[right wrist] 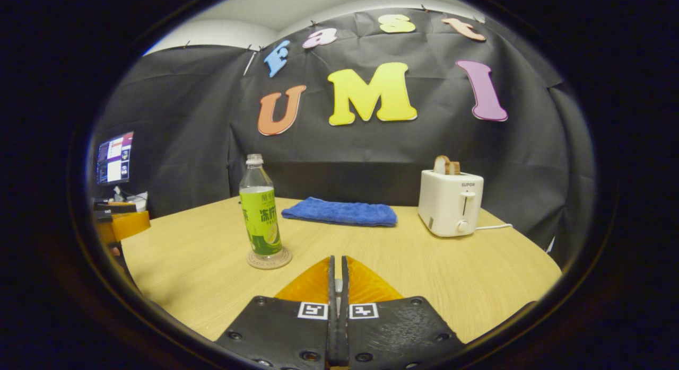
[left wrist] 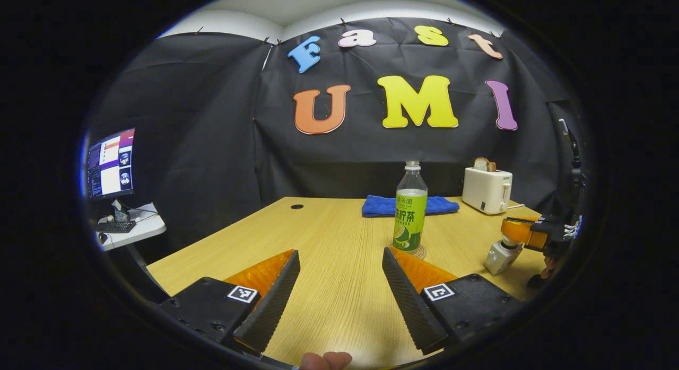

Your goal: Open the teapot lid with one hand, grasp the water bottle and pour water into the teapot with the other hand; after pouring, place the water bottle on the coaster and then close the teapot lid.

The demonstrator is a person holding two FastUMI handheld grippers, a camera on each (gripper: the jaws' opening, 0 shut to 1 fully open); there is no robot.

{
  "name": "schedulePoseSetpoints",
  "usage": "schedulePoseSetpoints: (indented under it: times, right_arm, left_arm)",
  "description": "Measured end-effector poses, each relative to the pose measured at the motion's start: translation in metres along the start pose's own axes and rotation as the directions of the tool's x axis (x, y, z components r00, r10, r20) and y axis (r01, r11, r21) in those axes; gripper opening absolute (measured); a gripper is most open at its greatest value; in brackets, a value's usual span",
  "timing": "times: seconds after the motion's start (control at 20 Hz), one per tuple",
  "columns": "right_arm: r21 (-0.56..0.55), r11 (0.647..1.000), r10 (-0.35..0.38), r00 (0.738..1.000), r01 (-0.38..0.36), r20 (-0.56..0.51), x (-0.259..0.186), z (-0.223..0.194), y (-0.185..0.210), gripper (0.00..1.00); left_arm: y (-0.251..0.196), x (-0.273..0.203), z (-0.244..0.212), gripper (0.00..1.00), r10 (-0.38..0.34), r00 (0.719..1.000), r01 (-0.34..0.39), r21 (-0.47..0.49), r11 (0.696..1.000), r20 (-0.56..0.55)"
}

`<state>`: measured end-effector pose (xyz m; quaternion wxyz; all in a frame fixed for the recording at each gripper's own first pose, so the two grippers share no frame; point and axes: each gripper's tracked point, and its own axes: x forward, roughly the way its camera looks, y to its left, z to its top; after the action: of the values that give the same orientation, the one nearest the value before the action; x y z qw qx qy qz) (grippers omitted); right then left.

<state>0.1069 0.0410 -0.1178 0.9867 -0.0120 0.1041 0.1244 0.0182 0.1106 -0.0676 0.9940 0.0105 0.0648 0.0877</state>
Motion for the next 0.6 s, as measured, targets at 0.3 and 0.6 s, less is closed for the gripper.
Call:
schedulePoseSetpoints:
  times: [0.3, 0.6]
  right_arm:
    - [-0.007, 1.0, 0.0, 1.0, 0.0, 0.004, 0.0005, -0.0023, 0.0024, 0.0]
    - [-0.003, 1.0, -0.001, 1.0, 0.001, -0.001, 0.001, -0.0092, 0.0039, 0.0]
  left_arm:
    - [-0.0002, -0.0002, 0.0008, 0.98, -0.003, 1.0, 0.003, 0.001, 1.0, 0.002]
    - [-0.0032, -0.0012, 0.0001, 0.98, -0.009, 1.0, 0.009, 0.004, 1.0, -0.001]
